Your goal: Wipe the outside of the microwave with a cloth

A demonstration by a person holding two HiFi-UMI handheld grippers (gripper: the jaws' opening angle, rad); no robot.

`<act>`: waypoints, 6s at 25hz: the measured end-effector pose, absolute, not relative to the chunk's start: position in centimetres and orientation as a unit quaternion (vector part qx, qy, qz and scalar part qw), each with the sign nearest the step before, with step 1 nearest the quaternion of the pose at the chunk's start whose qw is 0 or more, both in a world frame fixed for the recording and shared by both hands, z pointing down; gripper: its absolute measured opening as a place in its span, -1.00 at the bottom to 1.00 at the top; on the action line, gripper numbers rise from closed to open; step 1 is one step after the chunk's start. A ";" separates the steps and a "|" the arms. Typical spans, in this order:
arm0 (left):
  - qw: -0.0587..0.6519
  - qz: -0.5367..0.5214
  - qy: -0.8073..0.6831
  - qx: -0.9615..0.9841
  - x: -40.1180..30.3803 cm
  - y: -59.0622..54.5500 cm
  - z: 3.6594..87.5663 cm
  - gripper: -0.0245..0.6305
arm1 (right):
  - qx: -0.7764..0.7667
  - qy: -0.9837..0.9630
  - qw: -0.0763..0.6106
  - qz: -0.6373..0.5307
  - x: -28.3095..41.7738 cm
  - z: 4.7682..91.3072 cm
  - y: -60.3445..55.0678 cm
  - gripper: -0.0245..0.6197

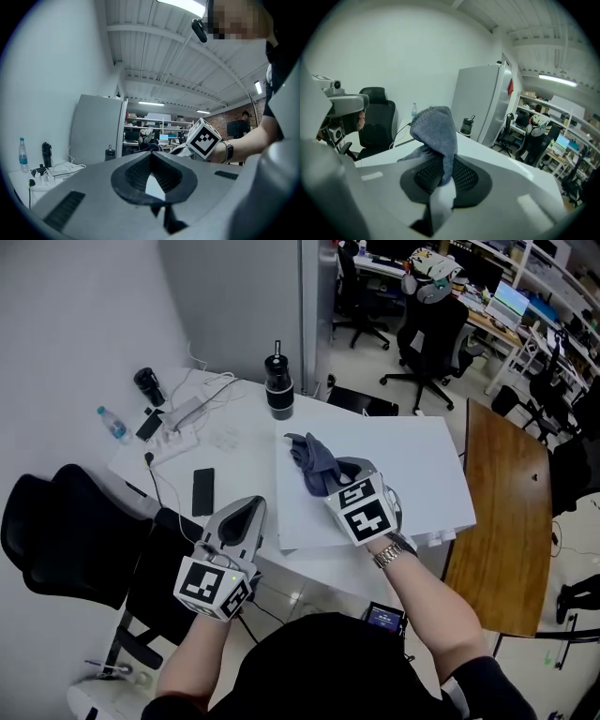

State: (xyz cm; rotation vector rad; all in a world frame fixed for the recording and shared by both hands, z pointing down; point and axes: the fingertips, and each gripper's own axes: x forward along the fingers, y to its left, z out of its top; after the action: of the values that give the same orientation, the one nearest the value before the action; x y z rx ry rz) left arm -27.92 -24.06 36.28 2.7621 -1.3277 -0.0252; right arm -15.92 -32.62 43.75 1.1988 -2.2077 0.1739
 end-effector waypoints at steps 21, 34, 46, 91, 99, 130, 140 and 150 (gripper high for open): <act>0.028 -0.001 -0.423 0.906 -19.9 -23.0 34.4 -0.91 | 0.499 -0.806 0.307 0.083 -2.5 43.5 -31.7 -0.79; 0.020 0.012 -0.419 0.908 -13.3 -22.0 33.6 -0.91 | 0.526 -0.791 0.297 0.097 7.1 43.2 -30.9 -0.79; 0.017 0.034 -0.423 0.905 -8.9 -21.4 34.5 -0.91 | 0.548 -0.786 0.268 0.098 14.6 43.2 -31.1 -0.79; 0.020 0.119 -0.473 0.873 -3.2 -19.5 36.7 -0.91 | 0.517 -0.789 0.245 0.224 22.8 60.6 -31.6 -0.79; 0.023 0.128 -0.483 0.866 -2.8 -19.0 37.2 -0.91 | 0.505 -0.784 0.266 0.244 22.8 63.9 -31.6 -0.79; 0.021 0.098 -0.502 0.859 -4.0 -16.3 36.5 -0.91 | 0.535 -0.745 0.303 0.260 26.9 64.0 -28.1 -0.79; 0.041 0.063 -0.485 0.871 -8.1 -13.8 37.1 -0.91 | 0.589 -0.717 0.292 0.232 27.7 57.8 -20.4 -0.79; 0.046 0.029 -0.457 0.888 -12.3 -9.7 36.9 -0.91 | 0.627 -0.706 0.264 0.197 23.9 51.8 -11.1 -0.79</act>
State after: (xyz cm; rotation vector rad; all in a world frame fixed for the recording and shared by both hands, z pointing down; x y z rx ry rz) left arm -12.29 -9.69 36.93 2.7109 -1.3946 0.0875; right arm 23.94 -11.05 51.85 1.6949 -1.9075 0.5321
